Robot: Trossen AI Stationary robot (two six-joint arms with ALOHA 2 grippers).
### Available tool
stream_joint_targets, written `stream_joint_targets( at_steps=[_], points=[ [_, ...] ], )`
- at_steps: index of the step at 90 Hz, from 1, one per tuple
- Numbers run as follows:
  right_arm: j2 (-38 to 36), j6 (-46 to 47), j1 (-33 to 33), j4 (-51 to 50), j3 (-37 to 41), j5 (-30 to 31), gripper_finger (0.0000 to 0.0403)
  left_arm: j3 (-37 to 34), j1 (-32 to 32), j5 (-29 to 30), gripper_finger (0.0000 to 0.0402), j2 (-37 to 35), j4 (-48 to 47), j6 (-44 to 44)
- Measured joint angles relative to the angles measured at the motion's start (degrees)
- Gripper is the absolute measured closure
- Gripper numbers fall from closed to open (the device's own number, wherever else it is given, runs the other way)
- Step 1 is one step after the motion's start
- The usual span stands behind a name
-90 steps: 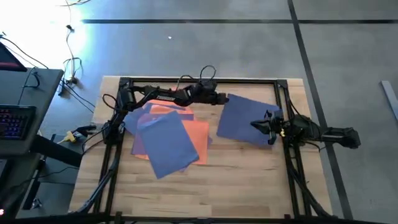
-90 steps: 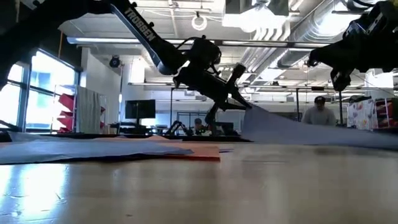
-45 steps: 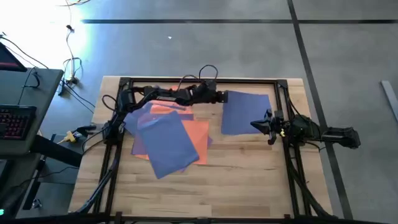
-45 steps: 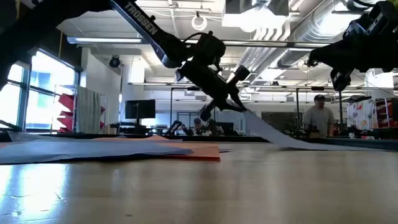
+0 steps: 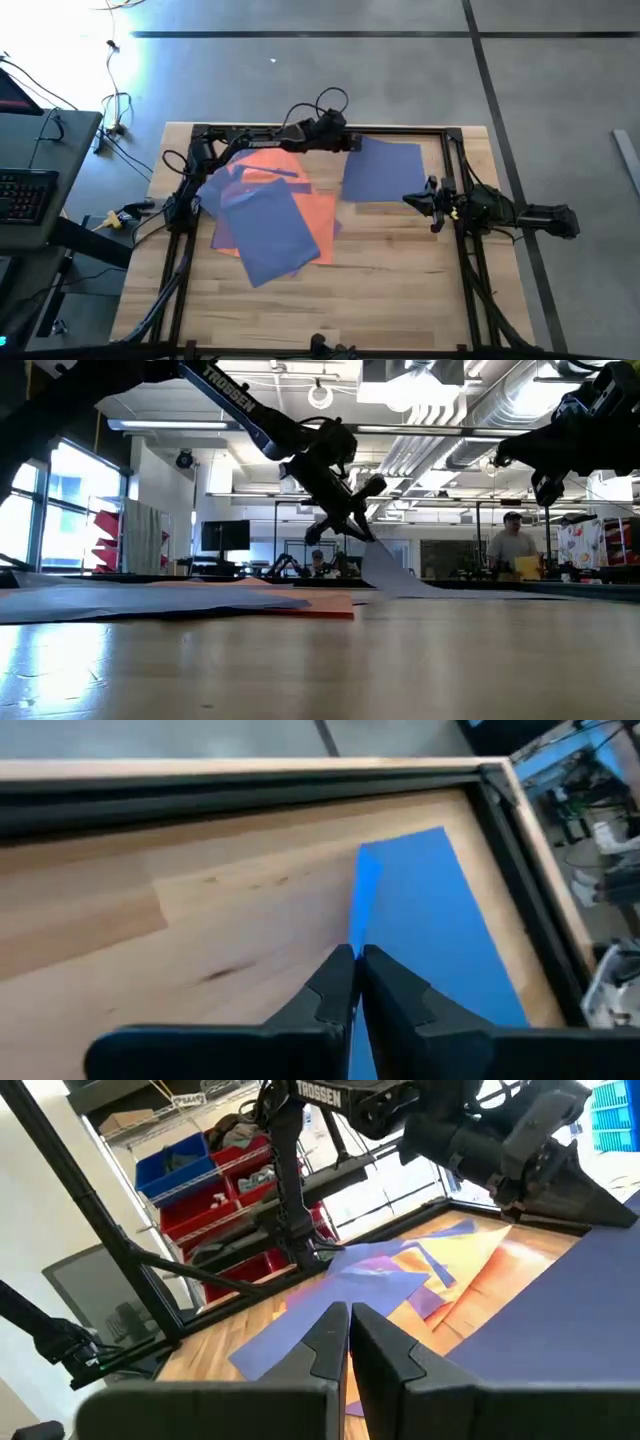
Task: Organize paper
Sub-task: Put the blue colored paper to the top right of the table
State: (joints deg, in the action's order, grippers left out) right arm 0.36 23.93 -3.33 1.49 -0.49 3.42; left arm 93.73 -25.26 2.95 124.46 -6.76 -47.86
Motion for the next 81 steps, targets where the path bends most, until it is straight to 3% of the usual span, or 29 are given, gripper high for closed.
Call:
stream_joint_targets(
  at_steps=[53, 81],
  points=[
    [0.0, 0.0, 0.0, 0.0, 0.0, 0.0, 0.0403, 0.0, 1.3, 4.7, 0.0401, 0.0, -3.0, 0.1],
    [0.0, 0.0, 0.0, 0.0, 0.0, 0.0, 0.0403, 0.0, 1.4, 5.1, 0.0360, 0.0, -5.4, 0.0]
  ],
)
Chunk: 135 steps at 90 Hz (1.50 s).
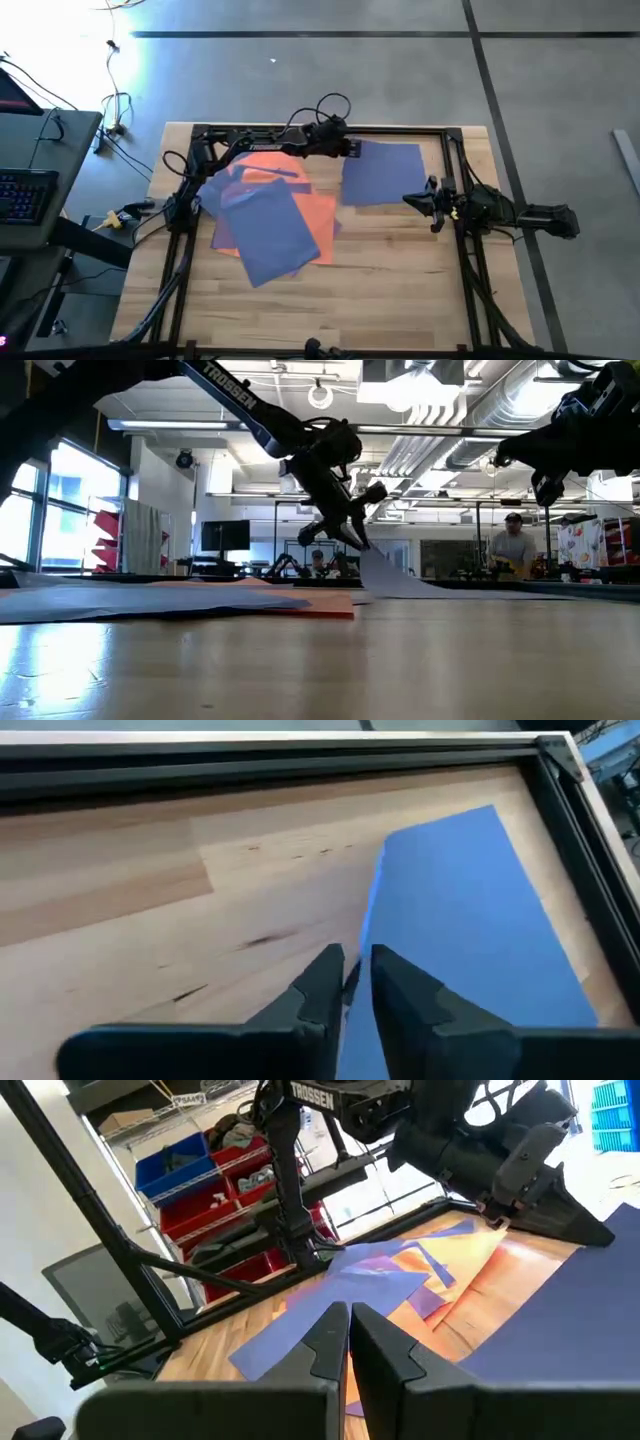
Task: Organize paper
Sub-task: Put the blue colored paper to the top right of the table, then put the orange colored paper on the bottom right of the table
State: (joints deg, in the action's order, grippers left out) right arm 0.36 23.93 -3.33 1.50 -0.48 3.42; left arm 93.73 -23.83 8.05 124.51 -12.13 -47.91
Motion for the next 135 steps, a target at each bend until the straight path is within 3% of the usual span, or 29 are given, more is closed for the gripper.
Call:
stream_joint_targets(
  at_steps=[40, 99, 119, 135],
  points=[
    [0.0, 0.0, 0.0, 0.0, 0.0, 0.0, 0.0403, 0.0, -0.5, -1.6, 0.0303, 0.0, -1.1, 3.2],
    [0.0, 0.0, 0.0, 0.0, 0.0, 0.0, 0.0403, 0.0, -1.3, 0.2, 0.0288, -0.5, -1.4, 15.3],
    [0.0, 0.0, 0.0, 0.0, 0.0, 0.0, 0.0403, 0.0, -1.7, 1.5, 0.0257, -4.9, -1.7, 24.2],
    [0.0, 0.0, 0.0, 0.0, 0.0, 0.0, 0.0403, 0.0, -1.3, -4.8, 0.0254, -12.3, -9.1, 29.6]
  ],
)
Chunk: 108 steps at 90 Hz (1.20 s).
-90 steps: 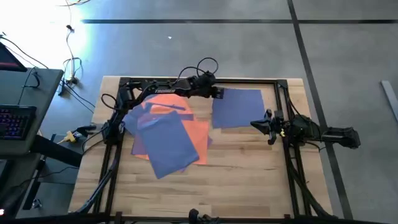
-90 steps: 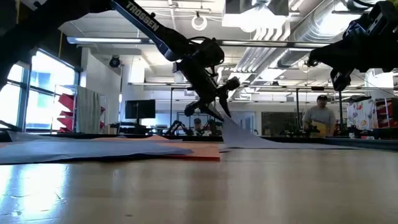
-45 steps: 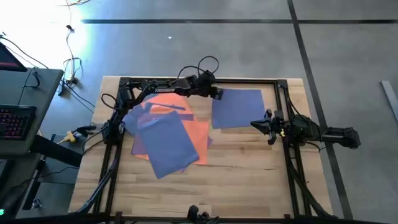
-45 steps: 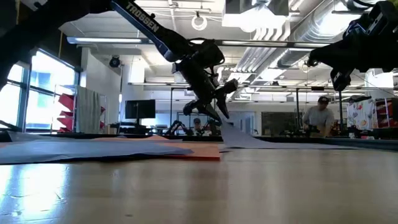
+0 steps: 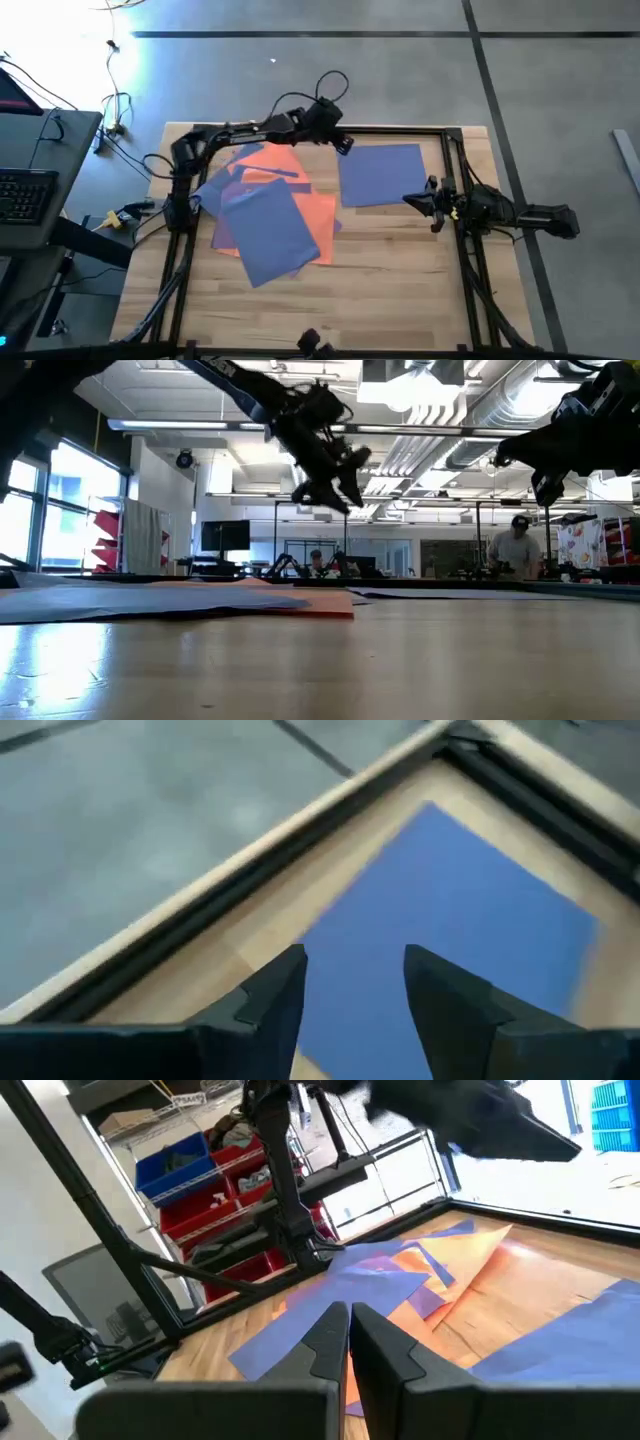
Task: Organize paper
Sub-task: Put the orange colored paper on the bottom right of the table
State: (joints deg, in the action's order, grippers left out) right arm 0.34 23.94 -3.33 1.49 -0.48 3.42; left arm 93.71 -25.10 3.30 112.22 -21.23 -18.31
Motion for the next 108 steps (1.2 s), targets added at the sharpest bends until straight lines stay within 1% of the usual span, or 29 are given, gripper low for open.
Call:
stream_joint_targets(
  at_steps=[7, 15, 22, 33, 48, 51, 57, 61, 67, 76, 85, 92, 99, 108],
  points=[
    [0.0, 0.0, 0.0, 0.0, 0.0, 0.0, 0.0403, 0.0, 0.9, -2.9, 0.0259, -3.8, -6.7, 0.0],
    [0.0, 0.0, 0.0, 0.0, 0.0, 0.0, 0.0403, 0.0, 2.8, -3.9, 0.0266, -8.1, -15.2, 1.1],
    [0.0, 0.0, 0.0, 0.0, 0.0, 0.0, 0.0403, 0.0, 5.0, -3.2, 0.0273, -11.8, -21.7, 1.3],
    [0.0, 0.0, 0.0, 0.0, 0.0, 0.0, 0.0403, -0.5, 9.3, 0.8, 0.0279, -16.9, -29.4, -1.7],
    [0.0, -1.1, 0.0, 0.6, 0.0, 1.0, 0.0403, -3.5, 15.2, 7.5, 0.0282, -23.5, -35.6, -11.6],
    [0.0, 1.0, 0.0, 1.3, 0.0, 1.0, 0.0403, -4.1, 16.3, 8.6, 0.0282, -24.6, -37.1, -13.9],
    [0.0, 10.2, 0.0, 4.0, 0.0, 1.1, 0.0403, -5.3, 18.7, 10.6, 0.0282, -26.6, -39.9, -18.6],
    [0.1, 14.9, 0.0, 6.1, 0.0, 2.4, 0.0403, -6.3, 20.2, 11.6, 0.0282, -28.0, -41.4, -21.7],
    [0.4, 18.2, 0.0, 8.0, -0.1, 3.4, 0.0403, -7.8, 22.5, 13.0, 0.0282, -29.9, -43.6, -26.7],
    [2.0, 20.1, 0.0, 8.0, -1.2, 2.5, 0.0403, -10.2, 26.4, 15.8, 0.0282, -32.5, -46.4, -35.1],
    [6.4, 22.2, 0.0, 8.2, -4.7, 3.0, 0.0403, -13.2, 30.1, 18.0, 0.0282, -34.9, -48.2, -42.6],
    [12.1, 22.5, 0.0, 8.2, -9.0, 2.4, 0.0403, -16.1, 32.7, 18.8, 0.0282, -36.4, -49.6, -47.7],
    [19.8, 22.6, 0.0, 7.8, -14.5, 0.3, 0.0403, -19.3, 34.5, 19.2, 0.0282, -37.5, -50.7, -52.2],
    [32.2, 22.3, 0.0, 5.1, -22.9, -4.6, 0.0403, -23.4, 36.1, 18.6, 0.0282, -38.6, -51.2, -56.4]
  ],
)
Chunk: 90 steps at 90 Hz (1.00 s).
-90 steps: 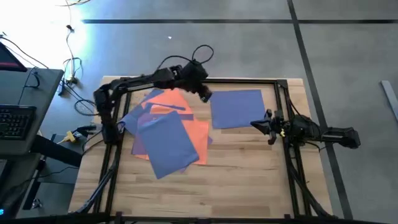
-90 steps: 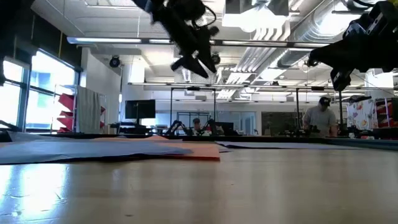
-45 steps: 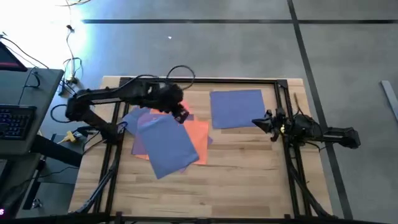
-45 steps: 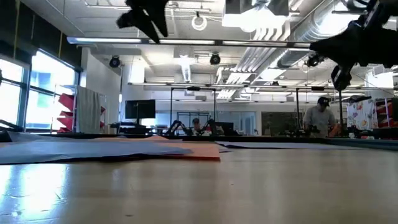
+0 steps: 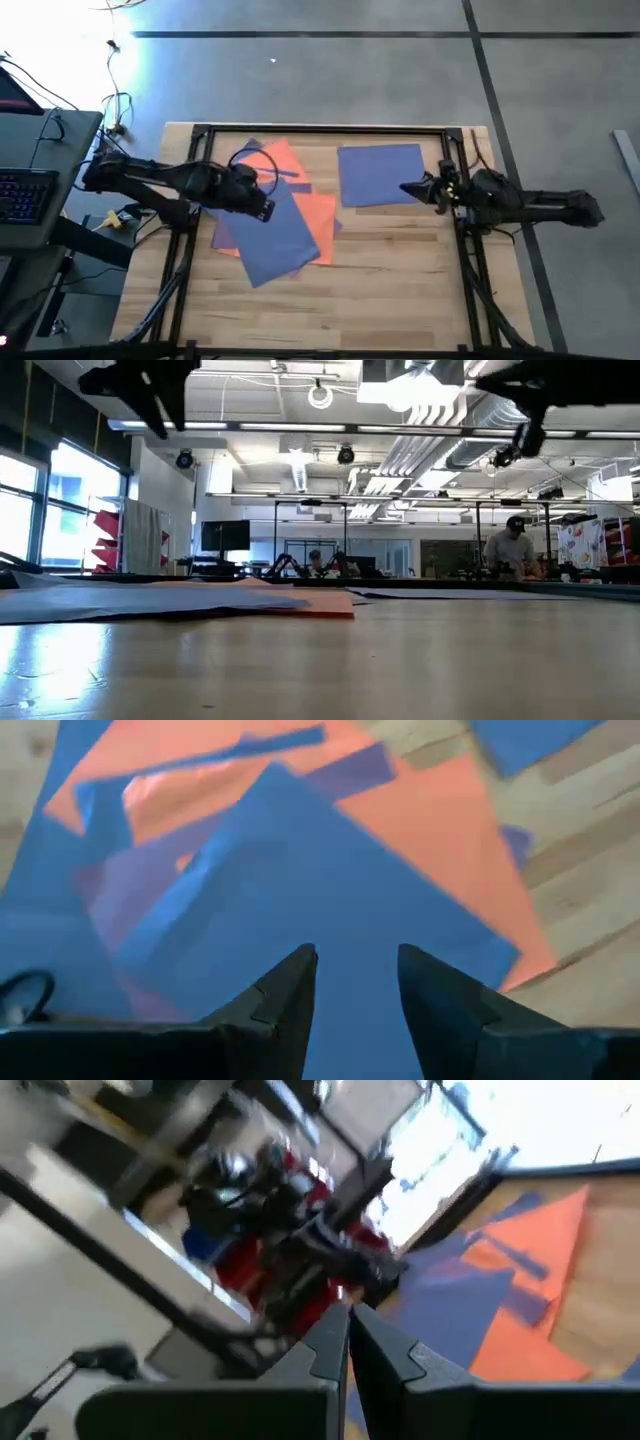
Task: Organize paper
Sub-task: Put the orange colored paper on the bottom right of the table
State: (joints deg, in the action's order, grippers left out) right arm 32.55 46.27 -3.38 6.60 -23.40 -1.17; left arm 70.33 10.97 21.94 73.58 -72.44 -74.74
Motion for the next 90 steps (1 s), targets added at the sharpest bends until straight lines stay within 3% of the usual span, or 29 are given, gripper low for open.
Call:
stream_joint_targets(
  at_steps=[25, 36, 47, 71, 90],
  points=[
    [37.2, -4.5, -5.9, -13.5, -23.3, -18.7, 0.0381, -7.9, 2.1, -5.2, 0.0282, -0.5, 1.7, -0.1],
    [50.8, -8.7, -10.5, -19.1, -33.1, -25.1, 0.0346, -11.2, 2.8, -6.2, 0.0282, -0.5, 5.1, 1.2],
    [62.5, -13.8, -14.2, -27.5, -43.0, -26.7, 0.0294, -15.4, 3.1, -7.3, 0.0282, -0.5, 12.4, 3.0],
    [80.5, -25.0, -18.0, -44.1, -58.3, -29.0, 0.0190, -25.9, 3.1, -11.6, 0.0282, -0.6, 27.9, 4.6],
    [85.6, -28.4, -18.6, -45.9, -60.4, -28.6, 0.0163, -34.2, 3.1, -14.6, 0.0282, -0.5, 37.6, 3.1]
  ],
)
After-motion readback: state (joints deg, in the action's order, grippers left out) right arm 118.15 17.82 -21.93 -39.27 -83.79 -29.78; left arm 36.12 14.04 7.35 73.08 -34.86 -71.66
